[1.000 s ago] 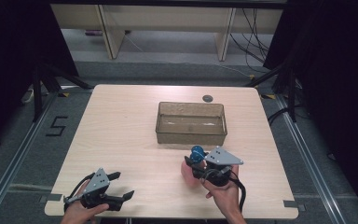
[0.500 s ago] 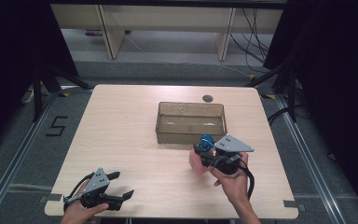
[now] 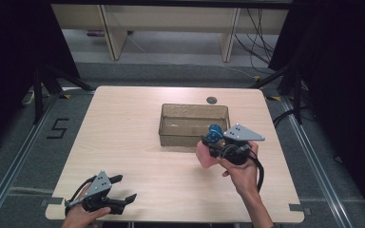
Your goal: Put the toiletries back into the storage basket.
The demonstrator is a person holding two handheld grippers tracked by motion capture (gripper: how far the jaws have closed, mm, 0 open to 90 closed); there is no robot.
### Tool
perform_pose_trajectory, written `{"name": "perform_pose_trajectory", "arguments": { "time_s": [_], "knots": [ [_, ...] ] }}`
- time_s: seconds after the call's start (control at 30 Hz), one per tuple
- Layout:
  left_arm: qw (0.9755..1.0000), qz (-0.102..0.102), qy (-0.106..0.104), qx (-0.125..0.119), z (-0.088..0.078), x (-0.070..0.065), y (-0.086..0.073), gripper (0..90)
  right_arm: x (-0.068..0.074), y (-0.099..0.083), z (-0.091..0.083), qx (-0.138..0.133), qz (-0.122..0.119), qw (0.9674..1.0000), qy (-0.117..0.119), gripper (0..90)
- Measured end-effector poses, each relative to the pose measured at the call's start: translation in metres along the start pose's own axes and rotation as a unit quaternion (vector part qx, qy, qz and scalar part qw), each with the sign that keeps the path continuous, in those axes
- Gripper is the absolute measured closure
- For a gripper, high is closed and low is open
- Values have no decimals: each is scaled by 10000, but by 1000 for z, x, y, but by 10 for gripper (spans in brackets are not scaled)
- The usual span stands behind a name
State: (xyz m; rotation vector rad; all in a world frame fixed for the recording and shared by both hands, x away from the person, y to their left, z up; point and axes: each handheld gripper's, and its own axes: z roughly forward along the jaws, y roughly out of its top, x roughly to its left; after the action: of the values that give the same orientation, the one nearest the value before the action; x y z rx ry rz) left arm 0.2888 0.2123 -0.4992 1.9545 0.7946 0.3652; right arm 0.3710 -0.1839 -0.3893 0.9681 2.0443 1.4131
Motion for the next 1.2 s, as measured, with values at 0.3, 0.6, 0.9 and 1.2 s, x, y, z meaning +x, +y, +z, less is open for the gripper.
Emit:
{"name": "perform_pose_trajectory", "arguments": {
  "time_s": [0.3,0.6,0.9,1.2],
  "knots": [
    [10000,63,-18,39,-1,0,0,147,-14,15,-3,-49,30,9998,-207,536],
    [10000,50,0,23,0,0,0,147,-29,25,-4,-100,51,9993,-343,536],
    [10000,8,10,-3,0,0,0,147,-41,33,5,-167,129,9987,-457,536],
    [10000,16,3,3,-1,1,0,147,-50,40,16,-161,274,9982,-511,536]
  ]
}}
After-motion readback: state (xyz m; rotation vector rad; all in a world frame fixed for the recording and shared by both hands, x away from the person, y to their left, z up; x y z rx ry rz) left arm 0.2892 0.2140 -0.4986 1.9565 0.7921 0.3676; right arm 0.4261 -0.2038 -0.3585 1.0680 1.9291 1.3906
